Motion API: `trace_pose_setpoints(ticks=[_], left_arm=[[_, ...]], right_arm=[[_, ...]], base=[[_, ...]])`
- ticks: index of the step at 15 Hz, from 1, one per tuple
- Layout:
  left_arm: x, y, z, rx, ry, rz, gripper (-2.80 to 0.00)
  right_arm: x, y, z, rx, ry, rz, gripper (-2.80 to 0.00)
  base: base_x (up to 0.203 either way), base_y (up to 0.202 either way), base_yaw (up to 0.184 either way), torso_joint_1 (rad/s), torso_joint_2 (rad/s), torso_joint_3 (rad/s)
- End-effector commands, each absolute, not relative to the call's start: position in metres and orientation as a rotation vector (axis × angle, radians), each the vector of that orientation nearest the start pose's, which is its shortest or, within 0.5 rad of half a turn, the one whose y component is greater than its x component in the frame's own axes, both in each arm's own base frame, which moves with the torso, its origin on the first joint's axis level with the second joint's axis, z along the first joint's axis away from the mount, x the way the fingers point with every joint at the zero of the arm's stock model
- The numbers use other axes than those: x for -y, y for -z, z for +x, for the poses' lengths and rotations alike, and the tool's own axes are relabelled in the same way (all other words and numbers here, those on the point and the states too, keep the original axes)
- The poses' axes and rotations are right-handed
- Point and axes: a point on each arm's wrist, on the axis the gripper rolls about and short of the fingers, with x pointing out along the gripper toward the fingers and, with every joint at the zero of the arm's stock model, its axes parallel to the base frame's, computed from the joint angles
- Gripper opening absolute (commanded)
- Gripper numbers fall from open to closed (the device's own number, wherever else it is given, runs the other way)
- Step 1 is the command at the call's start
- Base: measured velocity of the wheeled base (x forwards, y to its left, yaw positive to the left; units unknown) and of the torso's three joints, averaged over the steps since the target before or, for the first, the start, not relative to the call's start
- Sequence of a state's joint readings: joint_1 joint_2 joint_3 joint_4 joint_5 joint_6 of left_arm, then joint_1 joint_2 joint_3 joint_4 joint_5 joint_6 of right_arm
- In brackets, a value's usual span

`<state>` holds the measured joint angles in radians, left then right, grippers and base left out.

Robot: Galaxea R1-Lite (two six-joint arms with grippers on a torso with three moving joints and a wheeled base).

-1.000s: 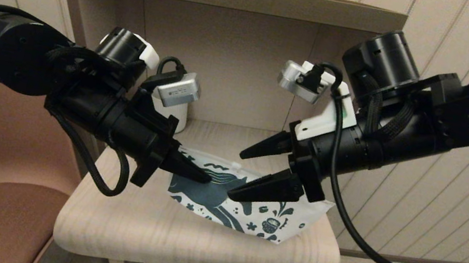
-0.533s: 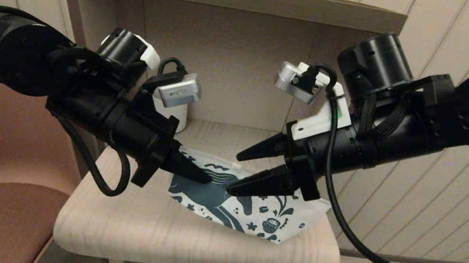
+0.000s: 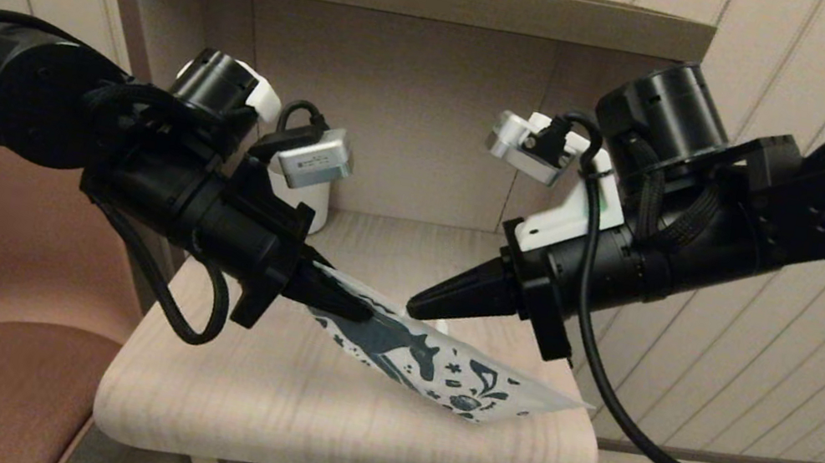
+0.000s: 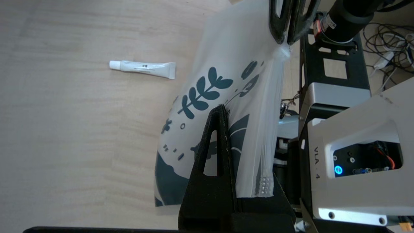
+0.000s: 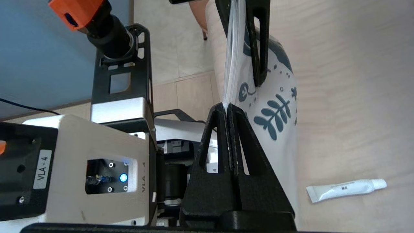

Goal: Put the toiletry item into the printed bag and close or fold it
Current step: Open the storage bag

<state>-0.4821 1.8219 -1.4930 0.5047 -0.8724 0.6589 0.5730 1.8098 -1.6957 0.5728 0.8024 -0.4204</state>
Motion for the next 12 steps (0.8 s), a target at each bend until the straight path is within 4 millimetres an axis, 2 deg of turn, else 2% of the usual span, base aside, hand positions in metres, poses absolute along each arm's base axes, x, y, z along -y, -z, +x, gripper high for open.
trace_pose_setpoints(ticks=[1,6,7,8,9,12], left_arm=[[0.1667,-0.2362,0.2816,-0.421,1.499,0.348,-2.8],[0.1669,-0.2349,0.283,-0.424,1.498,0.346,-2.8],[0.1668,-0.2349,0.2829,-0.424,1.498,0.347,-2.8],[0.1669,-0.2355,0.2829,-0.424,1.498,0.347,-2.8],[0.1668,-0.2352,0.2829,-0.425,1.498,0.346,-2.8],[0.167,-0.2346,0.2833,-0.426,1.498,0.346,-2.8]], right_arm=[[-0.1902,-0.2878,0.2644,-0.442,-1.451,-0.253,-2.8],[-0.19,-0.2878,0.2647,-0.445,-1.444,-0.252,-2.8],[-0.1902,-0.288,0.2646,-0.443,-1.445,-0.253,0.0],[-0.1906,-0.2889,0.2651,-0.441,-1.447,-0.249,0.0],[-0.1909,-0.2879,0.2655,-0.447,-1.448,-0.246,-2.8],[-0.191,-0.2826,0.2665,-0.468,-1.448,-0.24,-2.8]], base=[[0.0,0.0,0.0,0.0,0.0,0.0],[0.0,0.0,0.0,0.0,0.0,0.0],[0.0,0.0,0.0,0.0,0.0,0.0],[0.0,0.0,0.0,0.0,0.0,0.0],[0.0,0.0,0.0,0.0,0.0,0.0],[0.0,0.0,0.0,0.0,0.0,0.0]])
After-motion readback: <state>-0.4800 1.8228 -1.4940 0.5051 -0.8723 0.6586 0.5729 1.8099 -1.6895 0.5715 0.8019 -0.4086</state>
